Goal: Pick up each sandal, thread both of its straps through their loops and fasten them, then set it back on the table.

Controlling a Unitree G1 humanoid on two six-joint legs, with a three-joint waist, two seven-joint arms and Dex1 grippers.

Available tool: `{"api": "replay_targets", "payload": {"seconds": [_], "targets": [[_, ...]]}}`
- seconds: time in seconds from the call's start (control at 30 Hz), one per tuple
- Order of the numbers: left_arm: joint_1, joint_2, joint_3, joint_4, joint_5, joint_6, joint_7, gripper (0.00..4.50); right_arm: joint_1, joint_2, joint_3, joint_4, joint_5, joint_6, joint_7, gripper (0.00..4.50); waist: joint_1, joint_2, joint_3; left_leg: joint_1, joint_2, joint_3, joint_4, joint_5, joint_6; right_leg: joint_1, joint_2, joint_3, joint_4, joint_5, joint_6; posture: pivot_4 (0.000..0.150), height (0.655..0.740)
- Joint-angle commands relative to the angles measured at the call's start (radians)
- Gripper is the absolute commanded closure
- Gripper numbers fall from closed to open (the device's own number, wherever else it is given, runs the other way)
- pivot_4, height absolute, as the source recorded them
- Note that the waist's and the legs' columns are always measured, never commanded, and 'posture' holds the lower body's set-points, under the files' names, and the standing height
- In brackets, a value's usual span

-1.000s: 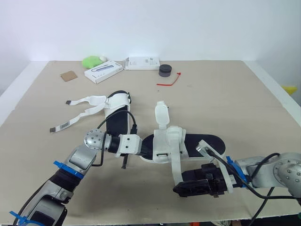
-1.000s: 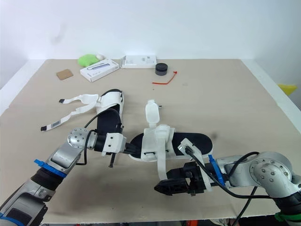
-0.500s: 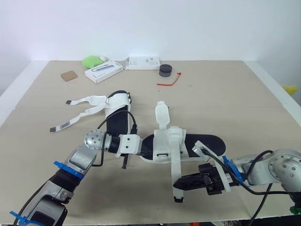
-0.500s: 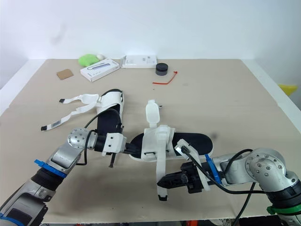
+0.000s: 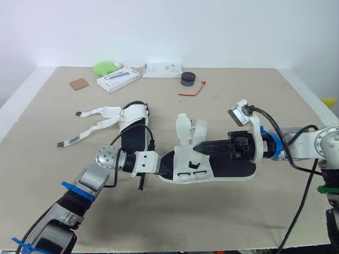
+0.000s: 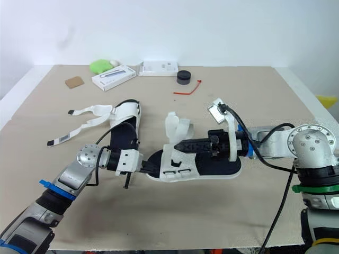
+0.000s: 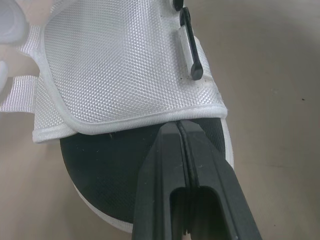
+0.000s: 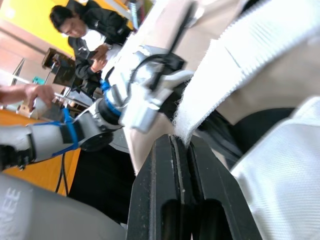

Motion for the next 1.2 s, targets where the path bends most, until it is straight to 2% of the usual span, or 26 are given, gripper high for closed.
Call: {"api": "replay_targets", "payload": {"seconds": [0.03, 0.3, 0.67, 1.2], "targets": [[0.018, 0.003, -0.022, 0.009, 0.023, 0.014, 0.001, 4.50, -0.041, 0.018, -0.005, 0.027, -0.083, 0.034, 0.008, 4.46, 0.000, 0.000, 0.000, 0.000, 0.000, 0.000, 0.000, 0.000, 0.000, 0.000, -0.001, 0.000, 0.000, 0.000, 0.000, 0.150, 0.7400], [0.024, 0.011, -0.025, 0.001, 0.021, 0.015, 0.003, 4.50, -0.071, 0.050, -0.020, 0.059, -0.226, 0.125, 0.084, 4.46, 0.000, 0.000, 0.000, 0.000, -0.001, -0.002, 0.000, 0.000, 0.000, 0.000, -0.002, -0.003, -0.002, 0.001, 0.001, 0.150, 0.7400], [0.032, 0.020, -0.024, -0.011, 0.020, 0.019, 0.001, 4.50, -0.124, 0.093, -0.089, 0.125, -0.244, 0.258, 0.117, 4.46, 0.000, 0.001, 0.000, 0.000, -0.001, -0.005, 0.000, 0.000, 0.000, 0.000, -0.003, -0.008, -0.003, 0.002, -0.001, 0.150, 0.7400], [0.034, 0.026, -0.022, -0.014, 0.021, 0.025, -0.001, 4.50, -0.085, 0.108, -0.093, 0.112, -0.437, 0.263, 0.199, 4.46, 0.000, 0.001, 0.000, -0.002, -0.001, -0.007, 0.000, 0.000, 0.000, 0.000, -0.003, -0.011, -0.003, 0.002, -0.001, 0.150, 0.7400]]}}
